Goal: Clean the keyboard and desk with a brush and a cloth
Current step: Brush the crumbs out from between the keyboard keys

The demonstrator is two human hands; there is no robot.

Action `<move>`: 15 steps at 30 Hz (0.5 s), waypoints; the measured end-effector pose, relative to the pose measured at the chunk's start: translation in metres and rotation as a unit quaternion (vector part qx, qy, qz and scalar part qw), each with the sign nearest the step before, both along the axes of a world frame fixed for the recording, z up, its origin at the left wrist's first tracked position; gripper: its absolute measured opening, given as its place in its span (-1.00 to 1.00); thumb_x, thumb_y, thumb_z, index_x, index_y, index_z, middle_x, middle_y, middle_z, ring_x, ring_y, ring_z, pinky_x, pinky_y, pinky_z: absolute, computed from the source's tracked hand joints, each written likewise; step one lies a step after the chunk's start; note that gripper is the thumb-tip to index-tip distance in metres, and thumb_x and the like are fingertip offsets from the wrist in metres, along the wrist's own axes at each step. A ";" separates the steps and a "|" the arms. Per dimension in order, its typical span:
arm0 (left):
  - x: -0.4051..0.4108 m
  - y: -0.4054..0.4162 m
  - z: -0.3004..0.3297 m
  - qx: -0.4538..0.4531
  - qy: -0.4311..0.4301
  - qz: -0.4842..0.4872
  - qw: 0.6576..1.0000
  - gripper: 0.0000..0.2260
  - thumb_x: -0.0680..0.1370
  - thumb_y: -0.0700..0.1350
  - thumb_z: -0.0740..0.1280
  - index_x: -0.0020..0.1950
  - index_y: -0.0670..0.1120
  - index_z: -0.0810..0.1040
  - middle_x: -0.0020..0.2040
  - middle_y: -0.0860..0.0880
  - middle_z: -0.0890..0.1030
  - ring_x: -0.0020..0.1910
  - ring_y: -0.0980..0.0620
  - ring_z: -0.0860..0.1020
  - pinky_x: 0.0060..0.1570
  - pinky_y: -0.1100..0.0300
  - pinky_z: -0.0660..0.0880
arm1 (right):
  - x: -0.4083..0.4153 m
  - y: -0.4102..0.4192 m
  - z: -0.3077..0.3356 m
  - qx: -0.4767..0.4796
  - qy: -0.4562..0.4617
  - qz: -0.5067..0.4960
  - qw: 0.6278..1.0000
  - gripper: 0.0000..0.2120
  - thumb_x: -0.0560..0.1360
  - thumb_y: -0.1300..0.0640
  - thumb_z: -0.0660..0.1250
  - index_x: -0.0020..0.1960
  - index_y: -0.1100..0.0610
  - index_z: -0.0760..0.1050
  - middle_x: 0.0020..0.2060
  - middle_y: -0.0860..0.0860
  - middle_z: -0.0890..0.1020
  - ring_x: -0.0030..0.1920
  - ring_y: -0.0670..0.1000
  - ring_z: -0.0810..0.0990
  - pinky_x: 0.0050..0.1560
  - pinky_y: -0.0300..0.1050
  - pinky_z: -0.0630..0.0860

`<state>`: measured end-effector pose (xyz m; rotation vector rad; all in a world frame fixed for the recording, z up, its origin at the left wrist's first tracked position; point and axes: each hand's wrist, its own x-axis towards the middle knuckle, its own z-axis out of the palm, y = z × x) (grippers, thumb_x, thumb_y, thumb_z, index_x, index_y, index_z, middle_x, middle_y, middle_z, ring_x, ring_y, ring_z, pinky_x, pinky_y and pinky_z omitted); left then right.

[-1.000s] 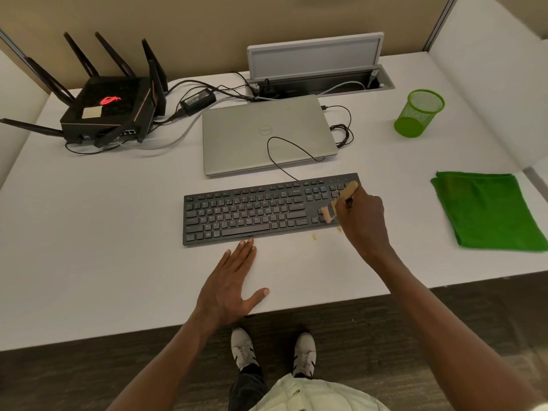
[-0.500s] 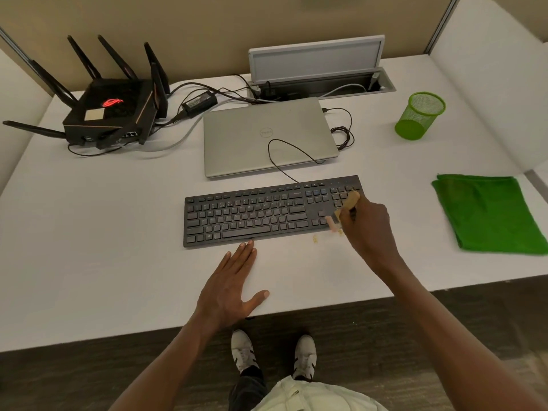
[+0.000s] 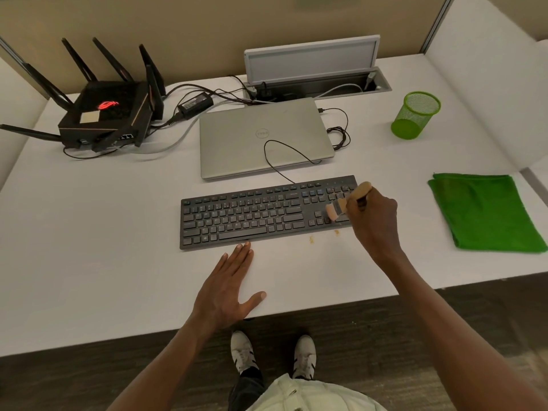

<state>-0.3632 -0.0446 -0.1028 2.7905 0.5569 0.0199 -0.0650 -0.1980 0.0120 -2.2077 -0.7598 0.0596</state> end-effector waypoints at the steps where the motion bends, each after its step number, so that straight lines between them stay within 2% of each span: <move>1: 0.000 0.000 0.000 0.000 -0.001 0.000 1.000 -0.18 0.61 0.41 0.05 0.67 -0.12 0.01 0.69 -0.03 -0.06 0.66 0.08 -0.09 0.60 0.07 -0.10 | -0.001 0.003 -0.001 0.005 0.005 0.006 1.000 -0.81 0.58 0.21 0.21 -0.21 0.17 0.41 -0.45 0.01 0.52 -0.44 -0.07 0.47 -0.43 -0.20 0.35; 4: 0.000 0.000 0.000 -0.002 0.002 0.000 1.000 -0.18 0.61 0.41 0.05 0.67 -0.12 0.01 0.69 -0.03 -0.07 0.66 0.08 -0.10 0.60 0.07 -0.11 | -0.004 0.003 -0.007 -0.014 0.014 0.003 1.000 -0.77 0.60 0.20 0.18 -0.23 0.18 0.40 -0.46 0.03 0.53 -0.45 0.00 0.48 -0.43 -0.11 0.36; 8: 0.000 0.001 0.000 -0.005 0.000 0.002 1.000 -0.17 0.61 0.42 0.04 0.68 -0.11 -0.01 0.69 -0.02 -0.08 0.66 0.08 -0.10 0.60 0.09 -0.13 | -0.001 -0.003 -0.005 -0.039 0.009 -0.010 0.999 -0.75 0.57 0.22 0.19 -0.28 0.22 0.40 -0.48 0.05 0.53 -0.48 -0.04 0.45 -0.47 -0.24 0.29; 11: 0.000 -0.001 0.000 -0.002 -0.003 0.002 1.000 -0.17 0.61 0.41 0.05 0.68 -0.11 0.00 0.69 -0.02 -0.08 0.66 0.08 -0.10 0.60 0.09 -0.12 | 0.003 -0.002 -0.004 -0.015 0.014 -0.010 1.000 -0.80 0.56 0.22 0.21 -0.25 0.16 0.38 -0.46 0.00 0.51 -0.46 -0.06 0.43 -0.47 -0.23 0.29; 15: 0.000 0.000 -0.001 -0.005 -0.004 0.004 1.000 -0.17 0.60 0.42 0.05 0.68 -0.10 -0.02 0.69 -0.01 -0.09 0.66 0.09 -0.11 0.60 0.09 -0.13 | 0.008 -0.004 -0.003 -0.048 0.016 -0.010 0.999 -0.77 0.55 0.19 0.25 -0.29 0.19 0.38 -0.47 -0.01 0.50 -0.47 -0.07 0.40 -0.49 -0.30 0.22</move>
